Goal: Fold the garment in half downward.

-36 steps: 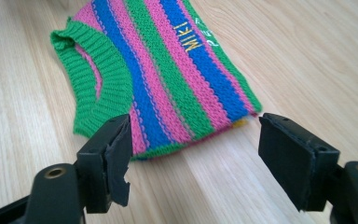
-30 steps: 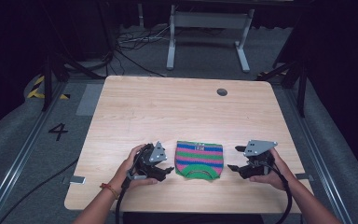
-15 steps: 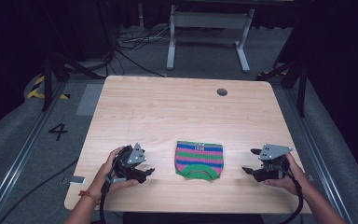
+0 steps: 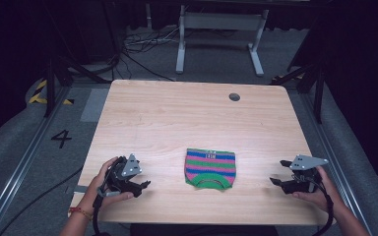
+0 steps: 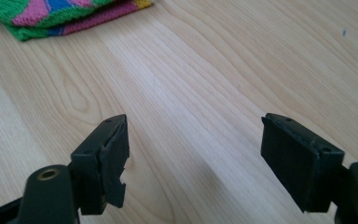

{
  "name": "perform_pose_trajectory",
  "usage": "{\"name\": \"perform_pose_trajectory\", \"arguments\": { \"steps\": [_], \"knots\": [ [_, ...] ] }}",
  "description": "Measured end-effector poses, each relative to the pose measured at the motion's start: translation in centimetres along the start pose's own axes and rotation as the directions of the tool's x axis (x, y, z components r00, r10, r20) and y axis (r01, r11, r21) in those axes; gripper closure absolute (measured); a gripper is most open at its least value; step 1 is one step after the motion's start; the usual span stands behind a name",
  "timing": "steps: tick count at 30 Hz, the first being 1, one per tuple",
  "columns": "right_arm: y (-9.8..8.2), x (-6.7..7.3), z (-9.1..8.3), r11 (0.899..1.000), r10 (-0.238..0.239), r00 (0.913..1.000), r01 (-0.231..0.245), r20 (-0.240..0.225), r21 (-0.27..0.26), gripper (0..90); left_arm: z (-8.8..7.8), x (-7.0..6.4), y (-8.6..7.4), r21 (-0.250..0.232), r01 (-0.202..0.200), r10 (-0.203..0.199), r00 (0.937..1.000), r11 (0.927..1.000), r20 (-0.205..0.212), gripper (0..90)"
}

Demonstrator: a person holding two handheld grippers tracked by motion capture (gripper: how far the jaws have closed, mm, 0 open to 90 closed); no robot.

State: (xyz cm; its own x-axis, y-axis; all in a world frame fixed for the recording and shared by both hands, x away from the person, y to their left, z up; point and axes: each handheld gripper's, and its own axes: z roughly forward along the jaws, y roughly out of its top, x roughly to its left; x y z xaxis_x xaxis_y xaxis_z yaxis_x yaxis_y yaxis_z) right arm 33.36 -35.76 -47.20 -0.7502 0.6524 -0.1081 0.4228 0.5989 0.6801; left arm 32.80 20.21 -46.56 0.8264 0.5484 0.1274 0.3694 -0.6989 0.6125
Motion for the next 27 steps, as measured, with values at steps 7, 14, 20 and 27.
{"name": "perform_pose_trajectory", "arguments": {
  "steps": [7,14,20,27],
  "knots": [
    [-1.8,-0.4,-0.6,0.999,0.034,0.9990,-0.034,0.027,-0.002,23.1,-0.9,0.2,-1.7,-0.003,0.026,-0.026,0.9996,0.9997,-0.012,21.2],
    [-3.4,-0.8,-0.8,0.996,0.089,0.9954,-0.089,0.036,0.000,20.8,-1.6,0.5,-3.2,-0.030,0.087,-0.086,0.9961,0.9958,0.018,21.0],
    [-4.8,-1.0,-1.0,0.990,0.140,0.9894,-0.140,0.038,-0.024,19.7,-1.9,0.7,-4.5,-0.066,0.137,-0.135,0.9900,0.9883,0.041,21.3],
    [-5.6,-1.3,-0.4,0.983,0.175,0.9843,-0.174,0.021,-0.057,17.0,-1.3,1.3,-6.2,-0.069,0.216,-0.213,0.9759,0.9739,0.047,19.9]
  ]
}}
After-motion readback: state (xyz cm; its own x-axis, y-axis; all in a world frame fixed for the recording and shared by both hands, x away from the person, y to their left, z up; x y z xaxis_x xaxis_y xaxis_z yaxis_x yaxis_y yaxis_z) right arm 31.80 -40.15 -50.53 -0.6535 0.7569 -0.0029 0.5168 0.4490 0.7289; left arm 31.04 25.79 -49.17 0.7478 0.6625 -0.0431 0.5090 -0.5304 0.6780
